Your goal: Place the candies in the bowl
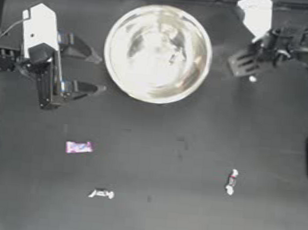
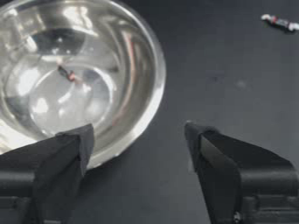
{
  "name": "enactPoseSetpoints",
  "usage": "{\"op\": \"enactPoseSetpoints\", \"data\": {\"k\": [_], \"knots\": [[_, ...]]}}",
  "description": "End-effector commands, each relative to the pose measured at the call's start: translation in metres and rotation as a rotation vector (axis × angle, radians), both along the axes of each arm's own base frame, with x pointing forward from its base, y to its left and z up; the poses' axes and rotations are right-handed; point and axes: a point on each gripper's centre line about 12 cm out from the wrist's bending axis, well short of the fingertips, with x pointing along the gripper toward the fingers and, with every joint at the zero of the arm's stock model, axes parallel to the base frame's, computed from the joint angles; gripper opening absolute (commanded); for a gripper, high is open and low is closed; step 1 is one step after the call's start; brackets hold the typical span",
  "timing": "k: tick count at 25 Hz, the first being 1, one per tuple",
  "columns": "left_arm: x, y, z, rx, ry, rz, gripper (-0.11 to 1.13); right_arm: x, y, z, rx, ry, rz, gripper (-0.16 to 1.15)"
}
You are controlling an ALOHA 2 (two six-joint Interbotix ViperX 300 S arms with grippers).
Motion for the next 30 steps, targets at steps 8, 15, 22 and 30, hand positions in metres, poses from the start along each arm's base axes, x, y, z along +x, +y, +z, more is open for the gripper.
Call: {"op": "enactPoseSetpoints", "data": {"k": [8,15,22,30], "knots": [[-0.002,-0.001,0.012,0.011,-0.041,0.003,0.95,0.043,0.010,0.097,-0.185,-0.227,0.128,0.54],[-0.002,-0.001,0.012,0.013,-0.044,0.002,0.95,0.083,0.015,0.118,-0.247,-0.440,0.207,0.54],[-0.003,-0.001,0.009,0.012,-0.041,0.005,0.95,0.112,0.006,0.095,-0.256,-0.497,0.249,0.54],[-0.006,-0.004,-0.001,0.001,-0.011,-0.003,0.96,0.127,-0.004,0.076,-0.293,-0.436,0.336,0.78]]}}
